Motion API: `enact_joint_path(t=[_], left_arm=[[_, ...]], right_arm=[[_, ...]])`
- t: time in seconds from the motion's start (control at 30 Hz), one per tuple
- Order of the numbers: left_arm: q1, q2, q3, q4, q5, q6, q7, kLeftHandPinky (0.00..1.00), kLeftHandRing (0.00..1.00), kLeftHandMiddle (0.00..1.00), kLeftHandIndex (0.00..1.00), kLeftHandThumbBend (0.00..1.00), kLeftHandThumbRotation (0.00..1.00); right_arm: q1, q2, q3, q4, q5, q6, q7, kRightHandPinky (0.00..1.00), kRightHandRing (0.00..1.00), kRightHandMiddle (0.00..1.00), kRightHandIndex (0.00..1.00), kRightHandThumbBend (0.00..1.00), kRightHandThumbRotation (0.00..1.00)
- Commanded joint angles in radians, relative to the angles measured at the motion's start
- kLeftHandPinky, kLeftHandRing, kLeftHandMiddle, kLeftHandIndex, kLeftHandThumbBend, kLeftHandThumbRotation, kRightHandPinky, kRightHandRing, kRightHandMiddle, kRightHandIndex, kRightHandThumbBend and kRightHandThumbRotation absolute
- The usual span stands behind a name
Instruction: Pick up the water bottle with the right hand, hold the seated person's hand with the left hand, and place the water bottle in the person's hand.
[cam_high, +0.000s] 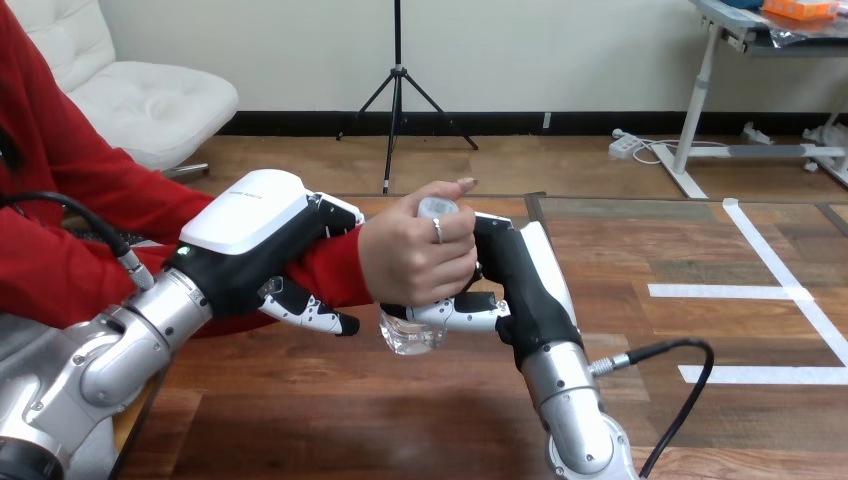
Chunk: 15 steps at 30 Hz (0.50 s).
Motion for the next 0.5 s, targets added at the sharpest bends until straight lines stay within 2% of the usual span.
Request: enact_joint_path(t=[0.0,0.13,0.17,0.23,0.47], left_arm=[[-0.073,-0.044,0.011,-0.056,-0.015,-0.021,0.032,0.49,0.55,0.60,0.63,0.84,0.21],[-0.065,-0.040,0.016,-0.072,-0.026,-0.015,0.018,0.57,0.64,0.69,0.73,0.88,0.28],[-0.064,-0.039,0.017,-0.075,-0.025,-0.015,0.018,0.57,0.64,0.69,0.73,0.88,0.28],[-0.061,-0.037,0.020,-0.086,-0.017,-0.011,0.024,0.61,0.70,0.75,0.78,0.92,0.33],[-0.043,-0.025,0.027,-0.148,0.009,0.028,0.023,0.80,0.86,0.89,0.92,0.99,0.47]], right_arm=[[-0.076,-0.019,0.022,-0.073,-0.026,0.011,0.018,0.68,0.77,0.78,0.77,0.94,0.11],[-0.075,-0.033,0.028,-0.087,-0.035,0.040,0.047,0.80,0.87,0.88,0.87,0.98,0.23],[-0.075,-0.035,0.029,-0.091,-0.036,0.049,0.055,0.80,0.87,0.88,0.87,0.98,0.23],[-0.074,-0.040,0.031,-0.101,-0.036,0.066,0.070,0.85,0.92,0.94,0.93,0.99,0.31],[-0.068,-0.046,0.032,-0.123,-0.030,0.105,0.100,0.97,0.99,0.99,0.99,1.00,0.43]])
